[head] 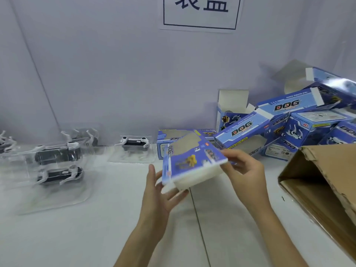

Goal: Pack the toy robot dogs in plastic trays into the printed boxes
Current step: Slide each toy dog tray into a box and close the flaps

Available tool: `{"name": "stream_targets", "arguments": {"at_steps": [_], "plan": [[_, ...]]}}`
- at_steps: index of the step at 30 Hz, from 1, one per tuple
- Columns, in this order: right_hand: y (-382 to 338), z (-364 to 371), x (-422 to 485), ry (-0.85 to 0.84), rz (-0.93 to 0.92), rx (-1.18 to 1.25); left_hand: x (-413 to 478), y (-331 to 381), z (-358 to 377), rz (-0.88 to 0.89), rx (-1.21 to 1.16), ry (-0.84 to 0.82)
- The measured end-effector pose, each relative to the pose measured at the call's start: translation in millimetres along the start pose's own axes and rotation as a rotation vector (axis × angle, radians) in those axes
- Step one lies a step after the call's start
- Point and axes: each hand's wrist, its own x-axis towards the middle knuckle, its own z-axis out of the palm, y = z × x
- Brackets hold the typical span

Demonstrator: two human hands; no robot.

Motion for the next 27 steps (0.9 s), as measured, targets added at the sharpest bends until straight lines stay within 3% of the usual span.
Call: {"name": "stream_targets", "arguments": {"at_steps": [5, 7, 15, 19, 23, 27], "plan": [[2.8, 3.5, -0.9, 0.132, 0.088, -0.061, -5.1, -2.2, 2.9, 0.443, 0.654, 0.079], [1.6, 4.0, -1.0, 0.135, 0.118, -0.068, -7.7, -3.3, 3.7, 0.51, 0.734, 0.138], [0.7, 8.0, -2.0, -0.025, 0.154, -0.108, -5.4, 3.3, -0.2, 0.515, 0.679, 0.296], [-0.8, 10.3, -1.7, -0.069, 0.22, -0.014, -3.2, 7.6, -5.0, 0.554, 0.669, 0.302], [-2.3, 0.5, 4.2, -0.019, 0.49, 0.262, 1.8, 20.3, -14.1, 0.487, 0.628, 0.171], [-5.0, -13.0, 9.3, -0.137, 0.717, 0.62, 7.5, 33.9, -26.6, 0.198, 0.315, -0.055]]}}
